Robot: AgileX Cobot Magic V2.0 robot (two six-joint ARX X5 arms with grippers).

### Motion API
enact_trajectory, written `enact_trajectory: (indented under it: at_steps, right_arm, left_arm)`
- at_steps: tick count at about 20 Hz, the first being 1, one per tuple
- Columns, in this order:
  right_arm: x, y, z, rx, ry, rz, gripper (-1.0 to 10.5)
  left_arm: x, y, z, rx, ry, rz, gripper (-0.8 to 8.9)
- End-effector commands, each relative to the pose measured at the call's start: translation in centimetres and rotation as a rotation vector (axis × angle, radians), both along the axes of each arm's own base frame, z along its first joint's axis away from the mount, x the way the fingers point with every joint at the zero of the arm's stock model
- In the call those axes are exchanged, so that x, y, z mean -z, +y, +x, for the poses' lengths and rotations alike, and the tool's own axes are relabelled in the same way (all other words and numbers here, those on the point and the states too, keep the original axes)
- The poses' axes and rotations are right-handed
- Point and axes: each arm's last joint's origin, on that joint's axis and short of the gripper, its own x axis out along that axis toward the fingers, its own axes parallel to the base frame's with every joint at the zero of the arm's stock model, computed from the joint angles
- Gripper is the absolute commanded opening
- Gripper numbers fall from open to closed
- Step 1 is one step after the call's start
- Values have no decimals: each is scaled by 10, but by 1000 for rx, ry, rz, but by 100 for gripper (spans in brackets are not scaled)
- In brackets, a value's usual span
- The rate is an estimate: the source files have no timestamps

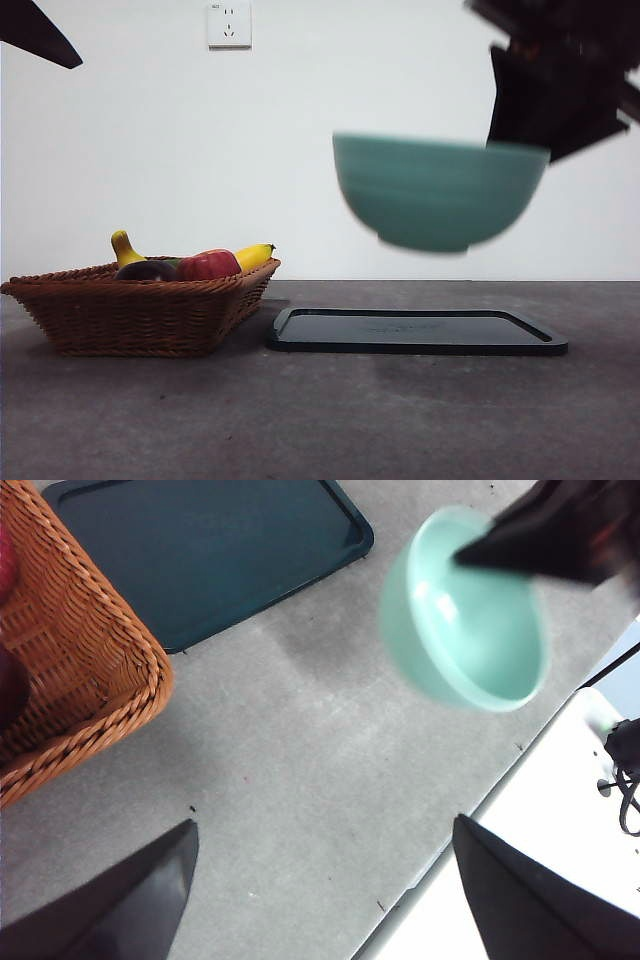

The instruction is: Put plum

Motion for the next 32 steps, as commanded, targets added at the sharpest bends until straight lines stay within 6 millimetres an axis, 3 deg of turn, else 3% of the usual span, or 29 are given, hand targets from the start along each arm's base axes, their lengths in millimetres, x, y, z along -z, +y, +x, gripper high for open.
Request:
enact_trajectory:
  at_steps: [1,10,16,20,24,27,32]
  right_arm:
    - [16,4,3,27,40,11,9]
    - [61,20,25,21,131,-44,9]
    - [79,27,30,12,178,-78,9]
    - [79,28,29,8,175,-84,17]
    - [79,29,29,11,176,-85,224]
    - [74,28,29,22,153,-87,230]
    - [28,22,20,19,46,-26,231]
  left_arm:
    - [-4,-2,2,18,-23,-6,404]
    - [-4,-2,1,17,-22,-6,404]
    - [-4,-2,1,17,-21,-6,404]
    - [-4,-2,1,17,-21,-6,404]
    - [-3,-2,1,17,-17,-4,404]
    - [-3,-2,1,17,-16,-4,404]
    - [-3,-2,1,17,-16,-4,405]
